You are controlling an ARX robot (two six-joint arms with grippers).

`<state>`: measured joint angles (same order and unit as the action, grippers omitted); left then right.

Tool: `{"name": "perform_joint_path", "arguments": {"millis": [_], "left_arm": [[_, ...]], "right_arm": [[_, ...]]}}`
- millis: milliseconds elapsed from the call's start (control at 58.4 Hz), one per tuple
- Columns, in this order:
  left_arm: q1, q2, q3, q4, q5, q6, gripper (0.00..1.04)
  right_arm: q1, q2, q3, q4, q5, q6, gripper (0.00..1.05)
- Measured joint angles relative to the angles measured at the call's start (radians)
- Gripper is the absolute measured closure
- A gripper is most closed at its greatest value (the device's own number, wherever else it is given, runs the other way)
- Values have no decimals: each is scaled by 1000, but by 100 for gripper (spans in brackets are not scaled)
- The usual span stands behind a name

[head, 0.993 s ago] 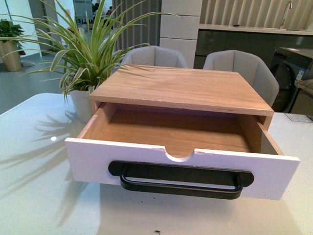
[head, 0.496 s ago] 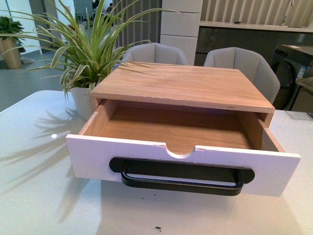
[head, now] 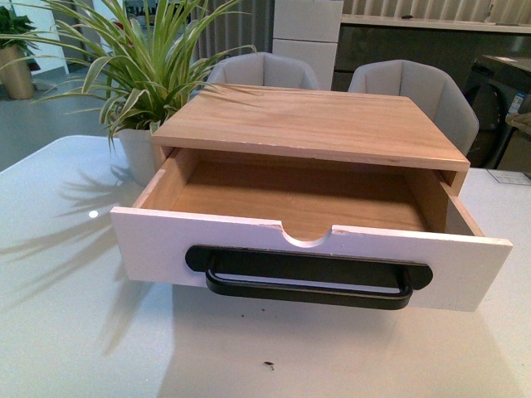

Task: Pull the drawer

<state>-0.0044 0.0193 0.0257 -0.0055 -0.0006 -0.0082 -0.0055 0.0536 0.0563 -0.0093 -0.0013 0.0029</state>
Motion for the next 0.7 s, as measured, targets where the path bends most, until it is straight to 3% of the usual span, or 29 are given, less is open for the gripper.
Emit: {"name": "perform_joint_path", "arguments": {"millis": [565,633,702], "left_arm": [[0,-14,-13,0,0,0,102],[0,-14,-13,0,0,0,92],[0,-14,-13,0,0,0,77]], "right_arm": [[2,-47,-27,8,2,0,103],[2,-47,-27,8,2,0,96],[2,-47,-27,8,2,0,82]]}}
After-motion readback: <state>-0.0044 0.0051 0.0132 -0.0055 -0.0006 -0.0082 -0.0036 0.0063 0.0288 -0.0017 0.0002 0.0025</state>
